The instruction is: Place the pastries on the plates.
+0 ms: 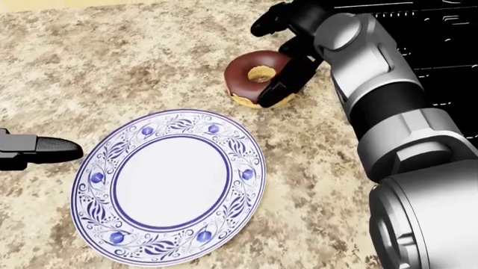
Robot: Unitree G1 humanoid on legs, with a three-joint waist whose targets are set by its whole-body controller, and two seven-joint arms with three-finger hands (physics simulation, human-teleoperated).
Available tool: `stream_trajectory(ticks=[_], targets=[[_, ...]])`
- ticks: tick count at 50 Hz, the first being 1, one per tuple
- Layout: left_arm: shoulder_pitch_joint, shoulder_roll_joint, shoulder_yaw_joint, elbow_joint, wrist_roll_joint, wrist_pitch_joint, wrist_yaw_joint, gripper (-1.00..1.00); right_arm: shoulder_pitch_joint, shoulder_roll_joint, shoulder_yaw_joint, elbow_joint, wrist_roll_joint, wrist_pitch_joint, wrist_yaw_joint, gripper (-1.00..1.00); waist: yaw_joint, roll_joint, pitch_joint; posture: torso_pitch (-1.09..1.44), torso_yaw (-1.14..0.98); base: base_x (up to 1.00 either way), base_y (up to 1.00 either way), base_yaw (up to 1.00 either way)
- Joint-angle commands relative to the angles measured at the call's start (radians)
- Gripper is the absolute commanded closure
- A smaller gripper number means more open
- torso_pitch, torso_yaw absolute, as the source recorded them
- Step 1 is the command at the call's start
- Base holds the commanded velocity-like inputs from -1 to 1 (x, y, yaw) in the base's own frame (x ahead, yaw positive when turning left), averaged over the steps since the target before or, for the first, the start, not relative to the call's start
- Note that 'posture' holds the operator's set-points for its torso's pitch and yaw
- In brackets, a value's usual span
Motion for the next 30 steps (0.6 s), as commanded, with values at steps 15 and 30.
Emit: stream_trajectory(ticks=[15, 30], targets=[[0.005, 0.023, 0.049, -0.058, -0.015, -0.023, 0.002, -1.00, -0.032, 0.009, 0.013, -0.025, -0.055, -0.034, -0.008, 0.12, 0.001, 0.004, -0.024, 0.00, 0.00, 0.00, 0.00, 0.00], [0.004, 0.032, 0.053, -0.071, -0.026, -0.010, 0.007, -1.00, -0.114, -0.018, -0.019, -0.041, -0.013, -0.042, -0.052, 0.32, 0.001, 0.007, -0.013, 0.00, 0.00, 0.00, 0.00, 0.00]])
